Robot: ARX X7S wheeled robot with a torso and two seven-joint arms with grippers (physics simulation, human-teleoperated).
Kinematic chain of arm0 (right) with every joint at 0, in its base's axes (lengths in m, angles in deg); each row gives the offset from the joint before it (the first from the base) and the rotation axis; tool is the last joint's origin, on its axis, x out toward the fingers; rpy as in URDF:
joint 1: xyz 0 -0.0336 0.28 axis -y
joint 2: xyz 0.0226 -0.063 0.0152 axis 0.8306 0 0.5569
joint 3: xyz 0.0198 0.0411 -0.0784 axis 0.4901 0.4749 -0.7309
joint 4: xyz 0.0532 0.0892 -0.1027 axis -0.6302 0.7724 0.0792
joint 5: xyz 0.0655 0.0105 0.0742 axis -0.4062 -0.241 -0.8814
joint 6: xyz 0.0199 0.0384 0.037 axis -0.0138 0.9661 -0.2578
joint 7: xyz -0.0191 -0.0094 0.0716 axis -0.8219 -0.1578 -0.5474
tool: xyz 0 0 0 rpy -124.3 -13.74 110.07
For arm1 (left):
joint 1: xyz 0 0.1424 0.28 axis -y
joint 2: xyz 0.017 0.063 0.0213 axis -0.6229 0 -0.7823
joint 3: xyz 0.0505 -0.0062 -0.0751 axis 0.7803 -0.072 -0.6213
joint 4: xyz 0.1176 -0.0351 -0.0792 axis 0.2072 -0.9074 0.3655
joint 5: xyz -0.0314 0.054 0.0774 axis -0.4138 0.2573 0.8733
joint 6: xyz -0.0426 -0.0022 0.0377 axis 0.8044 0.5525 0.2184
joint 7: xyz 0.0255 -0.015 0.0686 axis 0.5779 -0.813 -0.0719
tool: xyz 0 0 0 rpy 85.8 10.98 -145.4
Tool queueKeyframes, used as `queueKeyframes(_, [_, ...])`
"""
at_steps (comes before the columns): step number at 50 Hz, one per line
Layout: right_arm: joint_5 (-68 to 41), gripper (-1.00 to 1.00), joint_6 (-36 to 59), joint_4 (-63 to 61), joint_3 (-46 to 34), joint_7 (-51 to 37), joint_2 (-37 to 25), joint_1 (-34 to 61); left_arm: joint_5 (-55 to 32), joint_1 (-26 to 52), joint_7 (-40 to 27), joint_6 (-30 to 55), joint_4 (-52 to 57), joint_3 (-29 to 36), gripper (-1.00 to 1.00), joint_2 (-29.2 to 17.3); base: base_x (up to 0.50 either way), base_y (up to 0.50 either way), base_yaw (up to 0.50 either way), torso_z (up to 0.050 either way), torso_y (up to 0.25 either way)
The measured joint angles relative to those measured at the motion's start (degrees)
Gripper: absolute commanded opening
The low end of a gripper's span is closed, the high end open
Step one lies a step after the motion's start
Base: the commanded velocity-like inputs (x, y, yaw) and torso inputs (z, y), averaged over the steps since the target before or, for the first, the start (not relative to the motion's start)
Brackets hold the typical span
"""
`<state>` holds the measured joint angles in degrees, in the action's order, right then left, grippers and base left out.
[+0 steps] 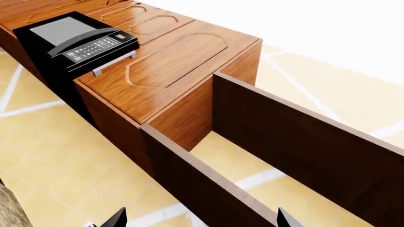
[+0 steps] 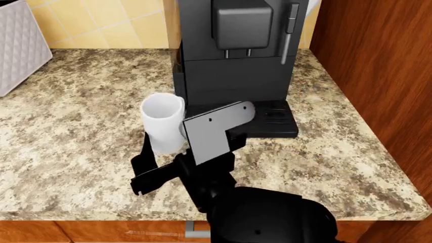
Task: Pick the mug from under the coffee machine dispenser and place it on the counter.
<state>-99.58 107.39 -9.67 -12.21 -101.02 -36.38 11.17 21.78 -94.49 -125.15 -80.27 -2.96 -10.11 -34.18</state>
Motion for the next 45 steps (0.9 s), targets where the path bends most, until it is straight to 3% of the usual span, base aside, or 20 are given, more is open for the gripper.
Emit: queueKeyframes(45, [2.8, -1.0, -4.6, 3.6, -5.6, 2.8, -0.4, -3.5, -0.9, 0.0, 0.6, 0.4, 0.0, -0.6, 1.0, 0.7, 0.0, 0.0, 0.0, 0.0, 0.0])
